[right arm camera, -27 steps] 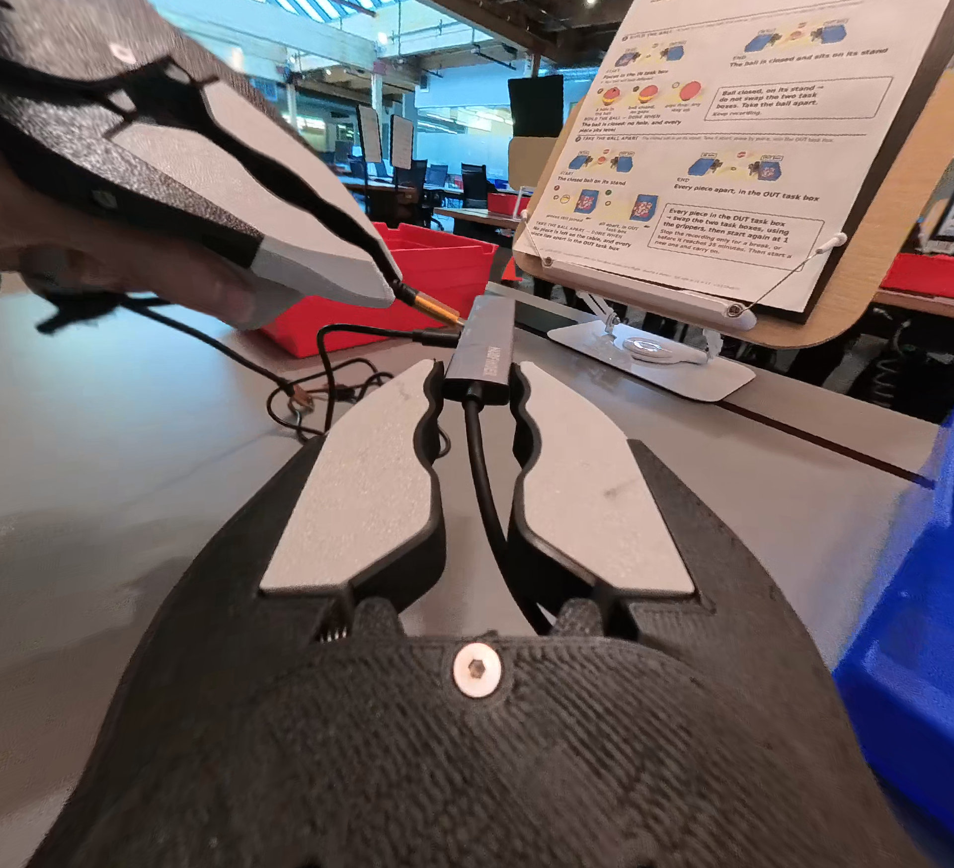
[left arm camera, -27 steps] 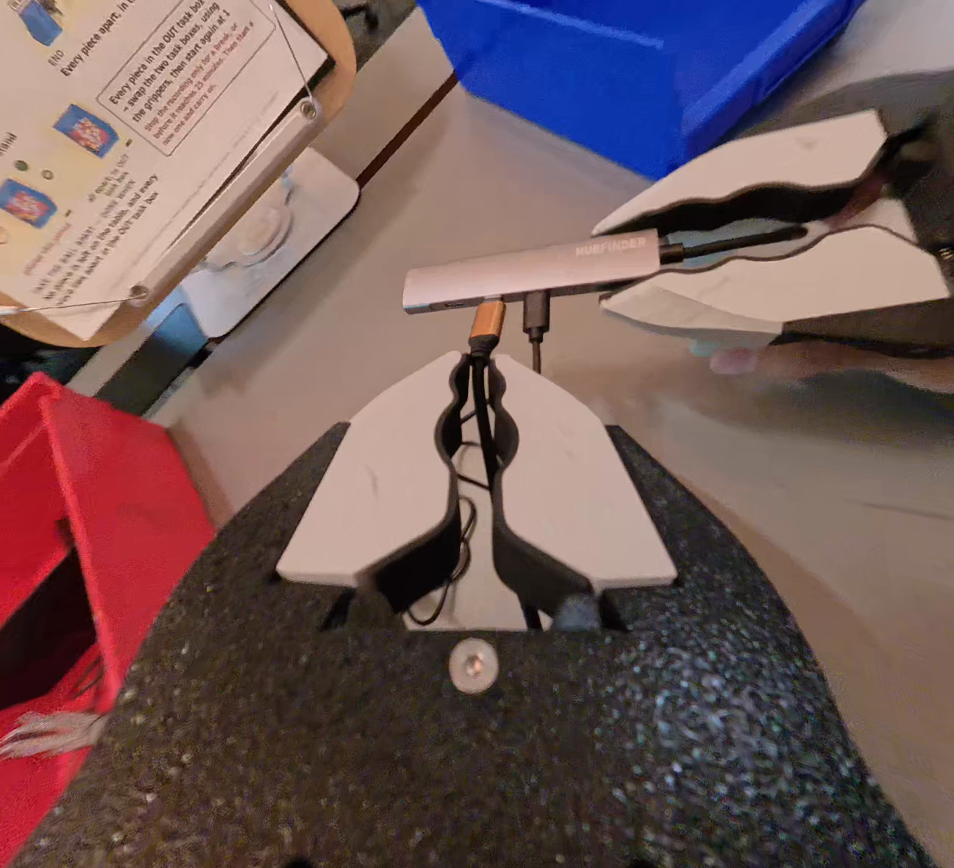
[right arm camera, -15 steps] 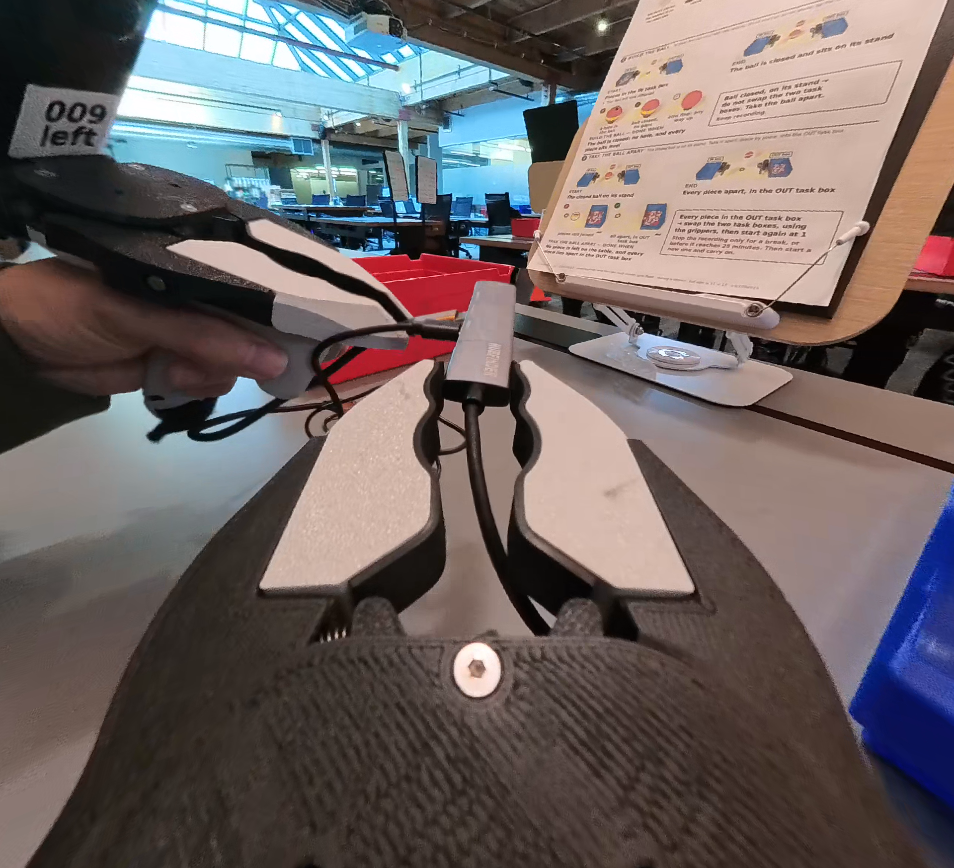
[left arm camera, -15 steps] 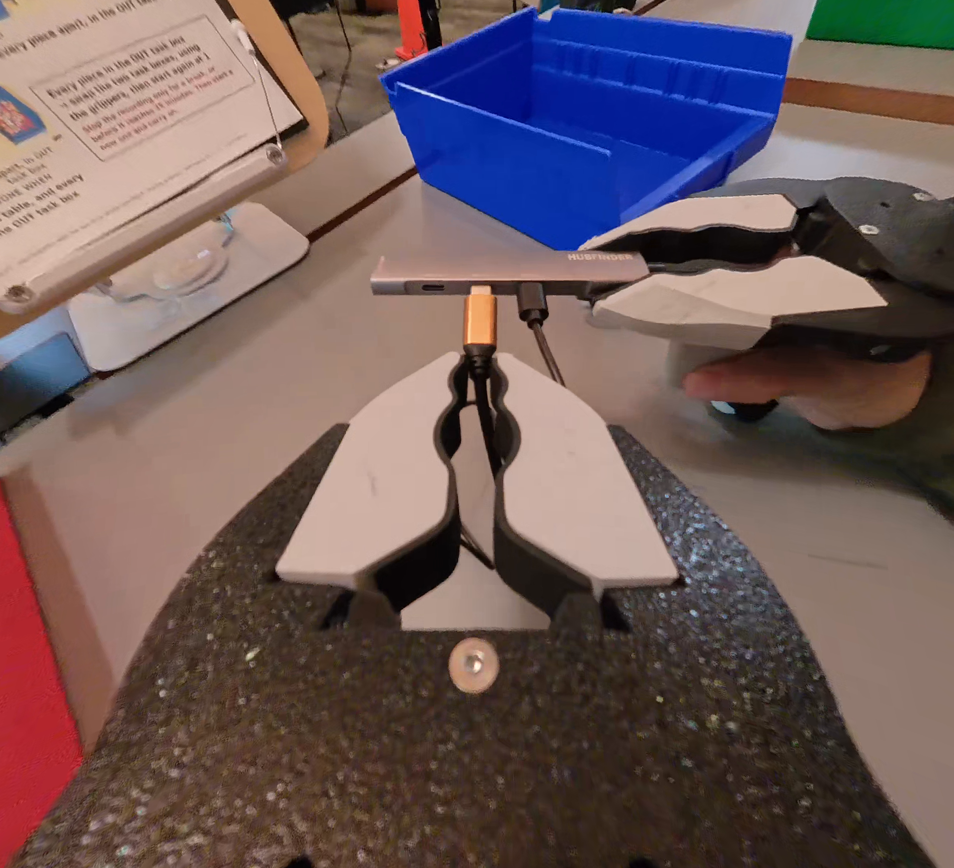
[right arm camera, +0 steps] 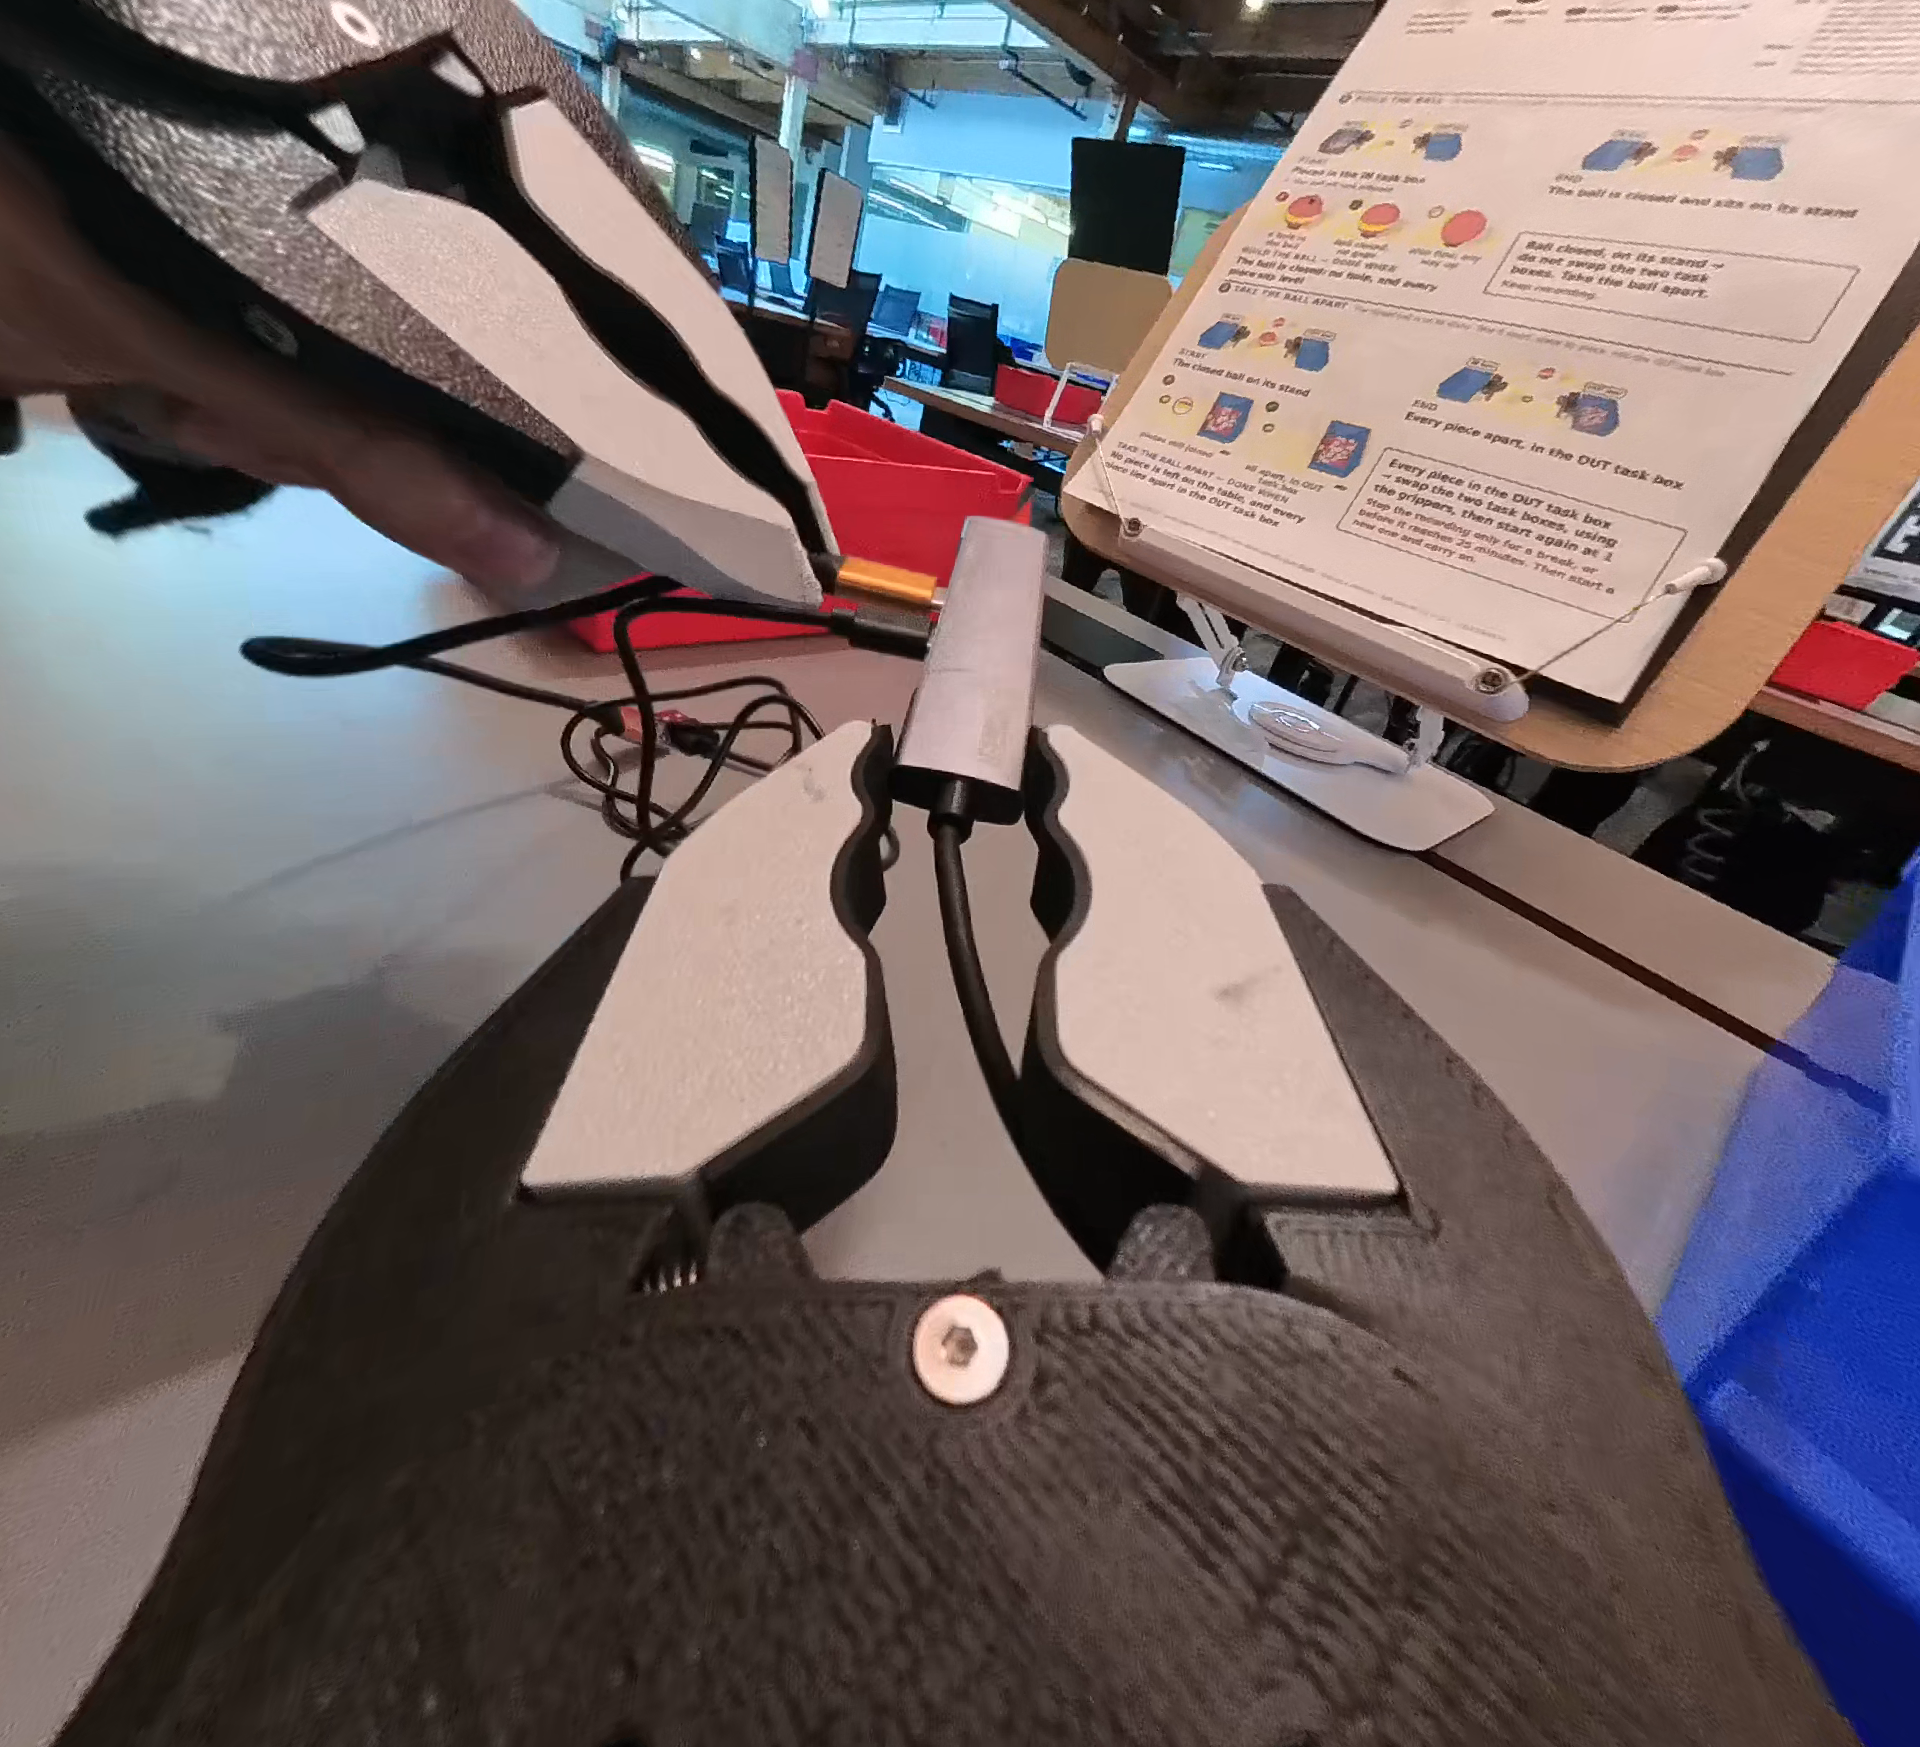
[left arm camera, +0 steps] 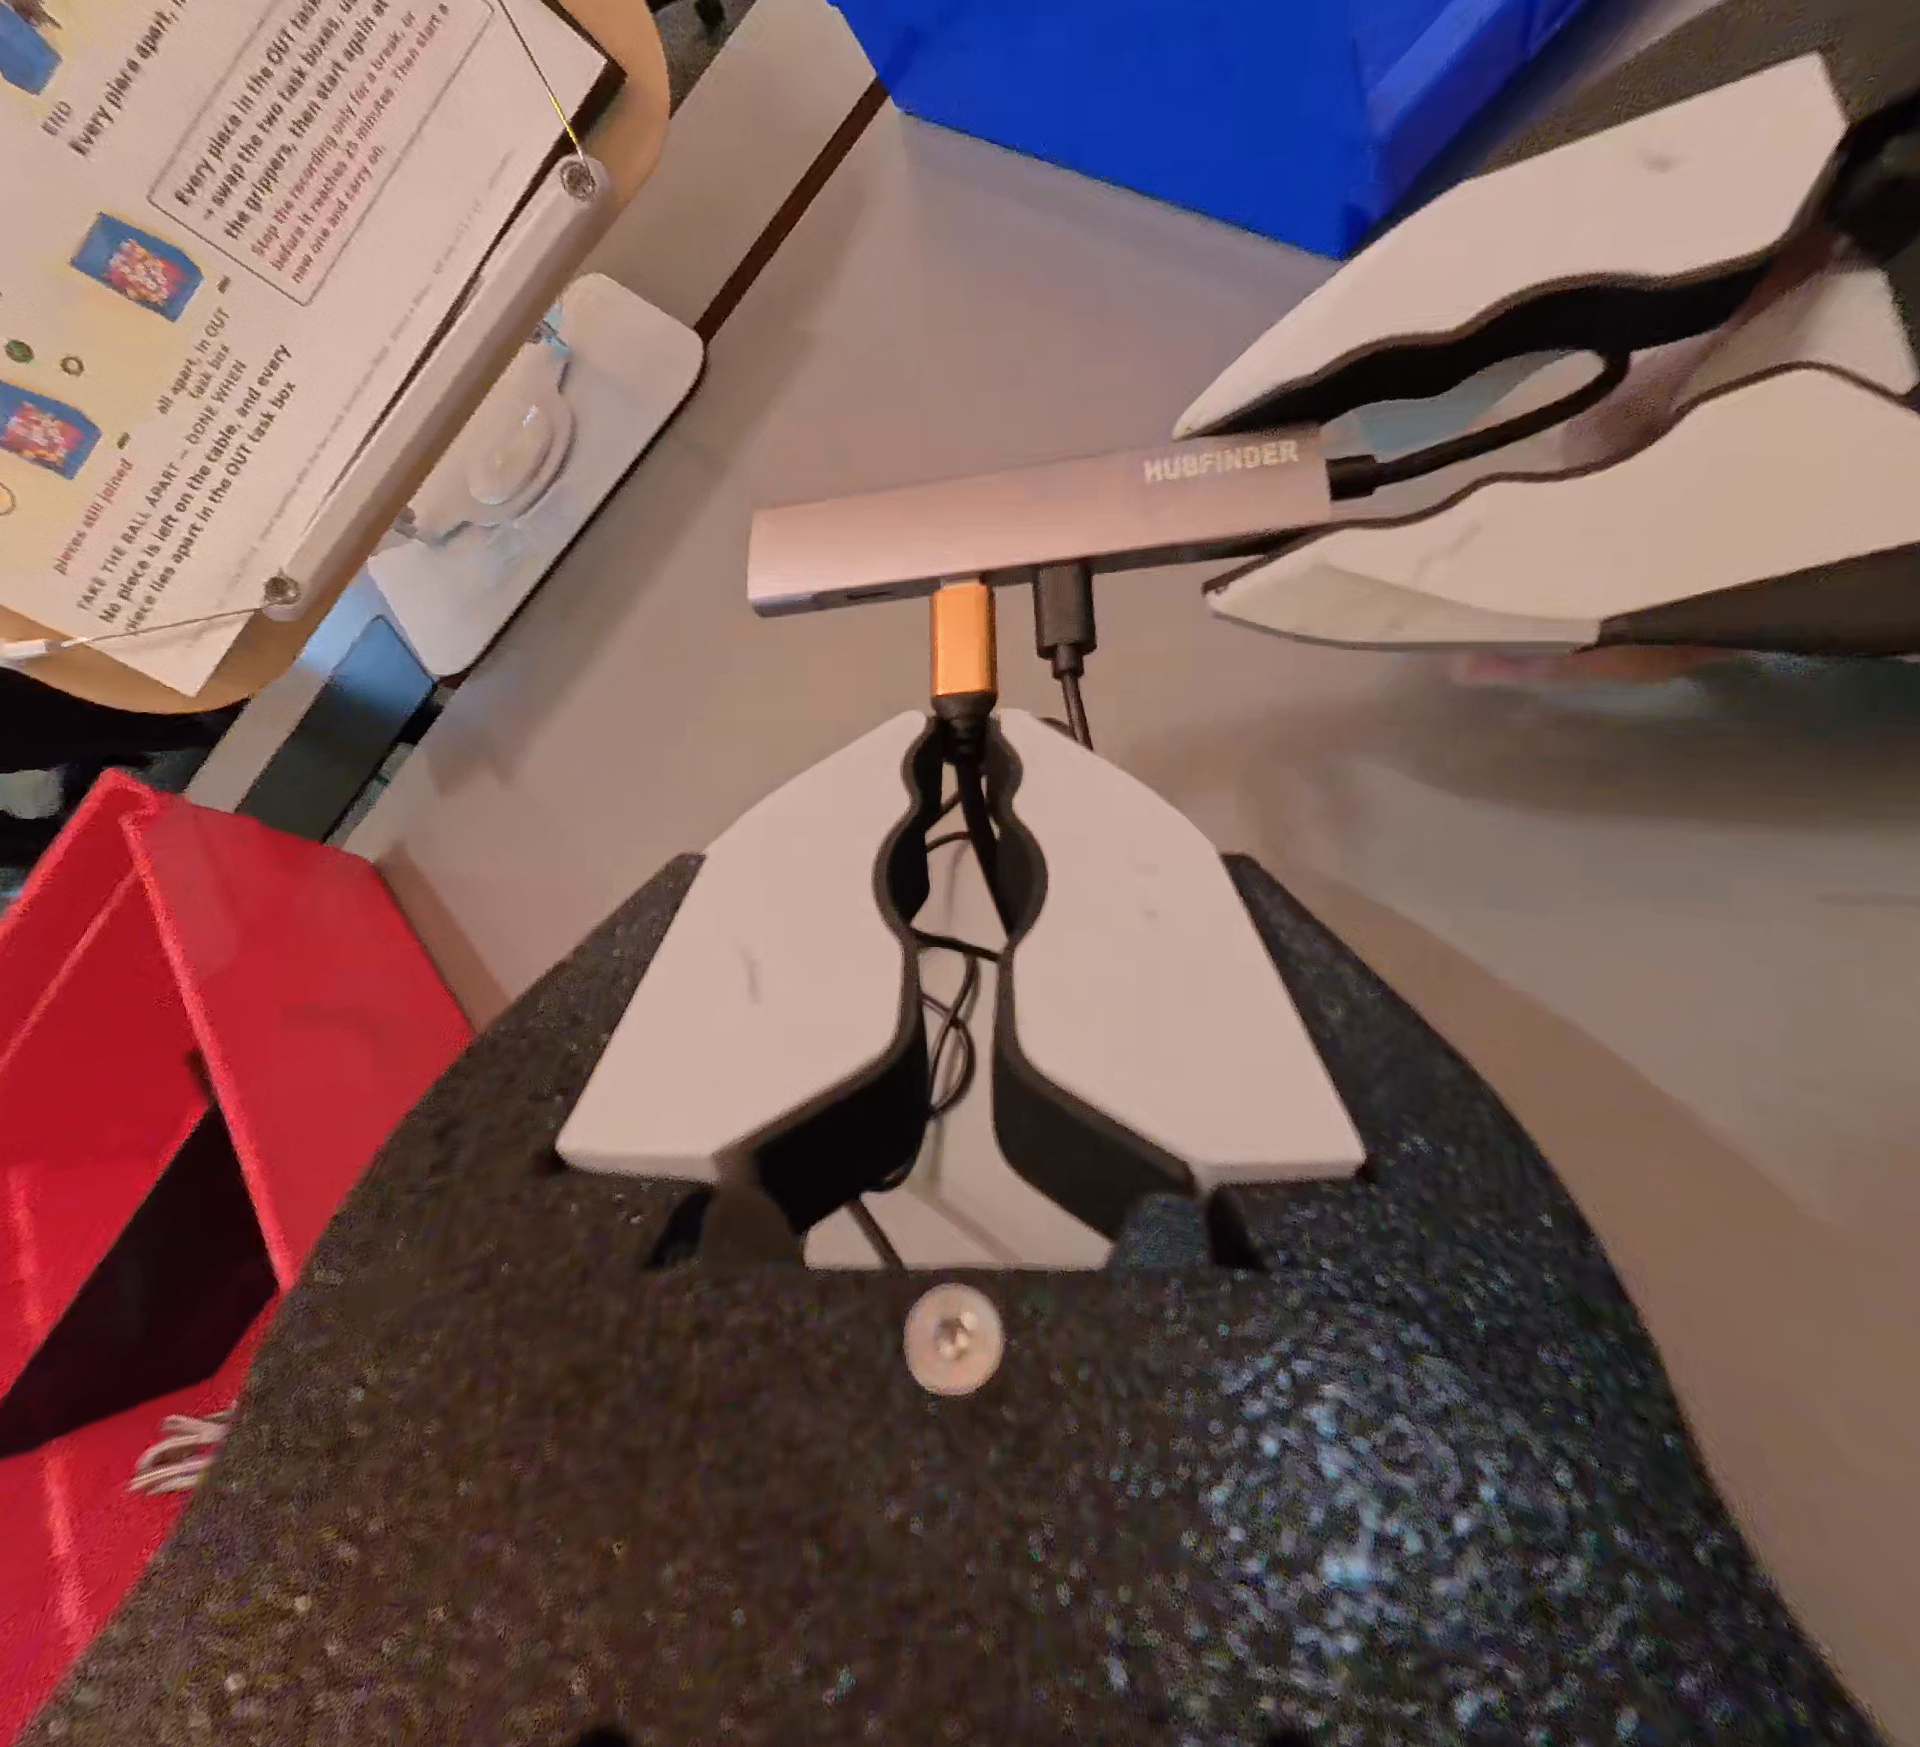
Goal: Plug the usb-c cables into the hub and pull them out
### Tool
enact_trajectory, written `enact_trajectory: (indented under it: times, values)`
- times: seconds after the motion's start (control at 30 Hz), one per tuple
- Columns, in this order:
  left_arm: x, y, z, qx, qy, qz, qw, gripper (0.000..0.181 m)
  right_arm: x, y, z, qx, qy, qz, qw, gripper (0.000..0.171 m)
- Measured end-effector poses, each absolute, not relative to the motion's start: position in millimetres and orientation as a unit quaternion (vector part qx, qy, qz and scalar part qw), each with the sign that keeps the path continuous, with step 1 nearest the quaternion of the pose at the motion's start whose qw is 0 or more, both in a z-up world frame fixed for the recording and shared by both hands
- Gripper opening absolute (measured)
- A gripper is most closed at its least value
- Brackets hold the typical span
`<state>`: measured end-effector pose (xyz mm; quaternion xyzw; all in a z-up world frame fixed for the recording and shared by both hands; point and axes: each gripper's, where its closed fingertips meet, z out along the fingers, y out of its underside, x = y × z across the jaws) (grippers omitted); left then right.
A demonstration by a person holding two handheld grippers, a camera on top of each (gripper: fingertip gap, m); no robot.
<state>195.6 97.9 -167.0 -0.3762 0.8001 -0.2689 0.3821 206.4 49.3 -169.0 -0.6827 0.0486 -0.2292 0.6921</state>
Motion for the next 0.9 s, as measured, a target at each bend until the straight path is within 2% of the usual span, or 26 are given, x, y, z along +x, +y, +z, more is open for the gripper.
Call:
enact_trajectory:
  times: [0.17, 0.3, 0.47, 0.6, 0.8, 0.9]
  values:
    - [200, 95, -172, -0.353, 0.806, -0.262, 0.396, 0.007, 208, 47, -168, -0.682, 0.054, -0.21, 0.698, 0.026]
    - [196, 96, -163, -0.372, 0.779, -0.335, 0.377, 0.007, 203, 50, -172, -0.694, 0.035, -0.206, 0.689, 0.026]
    - [199, 97, -166, -0.368, 0.778, -0.33, 0.386, 0.007, 202, 51, -173, -0.695, 0.03, -0.214, 0.685, 0.027]
    - [203, 90, -156, -0.36, 0.76, -0.388, 0.376, 0.007, 206, 45, -164, -0.67, 0.048, -0.2, 0.714, 0.027]
    - [203, 85, -151, -0.349, 0.714, -0.413, 0.444, 0.007, 211, 38, -155, -0.639, 0.075, -0.193, 0.741, 0.025]
    - [200, 79, -147, -0.345, 0.699, -0.424, 0.461, 0.007, 211, 37, -151, -0.621, 0.087, -0.19, 0.756, 0.03]
